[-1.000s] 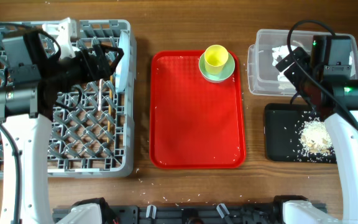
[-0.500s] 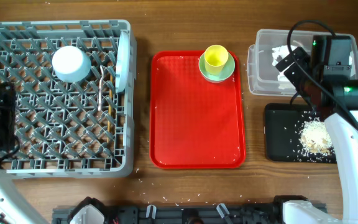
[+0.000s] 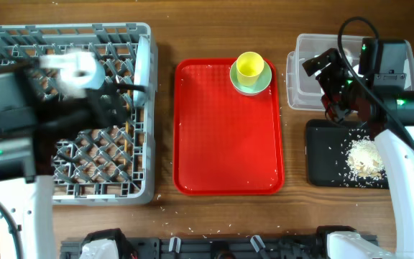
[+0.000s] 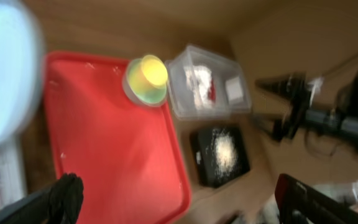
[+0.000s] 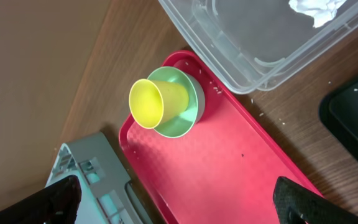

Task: Sort waste into correct bins and load items into the dishwasher rack
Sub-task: 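Reach the left gripper to the yellow cup and grasp it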

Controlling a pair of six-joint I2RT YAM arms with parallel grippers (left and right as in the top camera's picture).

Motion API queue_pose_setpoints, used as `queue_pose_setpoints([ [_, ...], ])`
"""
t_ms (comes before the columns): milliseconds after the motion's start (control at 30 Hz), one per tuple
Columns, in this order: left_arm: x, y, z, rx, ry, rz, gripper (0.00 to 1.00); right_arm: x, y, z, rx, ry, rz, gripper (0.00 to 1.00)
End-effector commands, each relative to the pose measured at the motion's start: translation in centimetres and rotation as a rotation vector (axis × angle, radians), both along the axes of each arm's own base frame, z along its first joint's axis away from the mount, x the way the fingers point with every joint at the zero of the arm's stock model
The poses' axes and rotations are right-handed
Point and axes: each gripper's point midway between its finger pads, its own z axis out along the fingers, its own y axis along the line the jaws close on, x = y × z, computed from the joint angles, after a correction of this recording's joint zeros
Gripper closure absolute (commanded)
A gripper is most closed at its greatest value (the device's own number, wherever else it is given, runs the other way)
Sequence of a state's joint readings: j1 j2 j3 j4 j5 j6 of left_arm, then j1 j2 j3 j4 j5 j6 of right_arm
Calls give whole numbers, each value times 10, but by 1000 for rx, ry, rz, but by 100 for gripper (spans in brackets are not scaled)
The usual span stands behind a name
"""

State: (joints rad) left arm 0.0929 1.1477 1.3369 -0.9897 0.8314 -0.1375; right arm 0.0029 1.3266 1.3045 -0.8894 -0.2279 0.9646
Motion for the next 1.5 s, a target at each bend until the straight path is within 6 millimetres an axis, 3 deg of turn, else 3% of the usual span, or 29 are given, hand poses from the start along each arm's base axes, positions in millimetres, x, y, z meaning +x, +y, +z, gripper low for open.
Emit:
queue_pose_setpoints([
  [0,16,-56,-35,284,-3,-8,2,0,-5,-3,-34,15,0,0],
  [67,20,-105,-54,385,-3,-116,1,-6,-18,-10,-93,53,-44,0],
  [167,38,-154,-82,515,-19,-278,1,-22,-49,-22,-248,134,-141,0],
  [267,85,-181,-107,644,-148,-287,5,-35,-68,-27,-346,191,-193,0],
  [367,108,-217,-118,645,-312,-389,4,-33,-68,-26,-343,183,-196,0],
  [467,143,-246,-139,656,-464,-419,17,-30,-68,-24,-342,169,-198,0],
  [600,152,-275,-185,611,-488,-507,16,-30,-68,-24,-342,169,-198,0],
  [667,154,-276,-205,621,-460,-519,26,-30,-68,-24,-342,169,-198,0],
  [800,147,-278,-229,632,-410,-550,27,-30,-68,-24,-342,169,-198,0],
  [967,139,-272,-250,659,-342,-579,38,-30,-68,-24,-342,169,-198,0],
  [1067,136,-269,-261,672,-311,-591,39,-30,-68,-24,-342,169,-198,0],
  [1233,139,-272,-259,664,-329,-583,43,-30,-68,-24,-342,168,-198,0],
  [1333,143,-275,-253,652,-353,-570,65,-30,-68,-24,-342,166,-198,0],
  [1467,144,-275,-253,646,-349,-561,77,-30,-68,-24,-341,165,-200,0],
])
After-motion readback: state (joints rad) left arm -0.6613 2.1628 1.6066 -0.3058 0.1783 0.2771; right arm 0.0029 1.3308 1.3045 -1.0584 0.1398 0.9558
